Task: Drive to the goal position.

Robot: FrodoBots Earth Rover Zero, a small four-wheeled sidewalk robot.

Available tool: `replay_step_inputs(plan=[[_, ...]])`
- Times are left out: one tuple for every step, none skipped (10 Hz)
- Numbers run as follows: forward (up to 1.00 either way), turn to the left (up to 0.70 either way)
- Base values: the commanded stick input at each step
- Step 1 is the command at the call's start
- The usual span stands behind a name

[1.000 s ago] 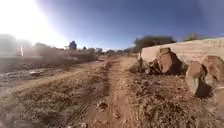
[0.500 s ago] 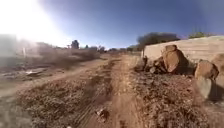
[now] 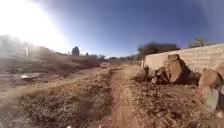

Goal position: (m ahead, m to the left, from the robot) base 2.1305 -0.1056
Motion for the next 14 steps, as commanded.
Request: replay_step_inputs(plan=[[0.5, 0.0], [0.5, 0.0], [0.5, 0.0], [0.5, 0.0], [0.5, 0.0], [0.5, 0.0], [0.5, 0.0], [0.5, 0.0], [0.5, 0.0], [0.5, 0.0], [0.5, 0.0], [0.5, 0.0], [0.5, 0.0], [0.5, 0.0]])
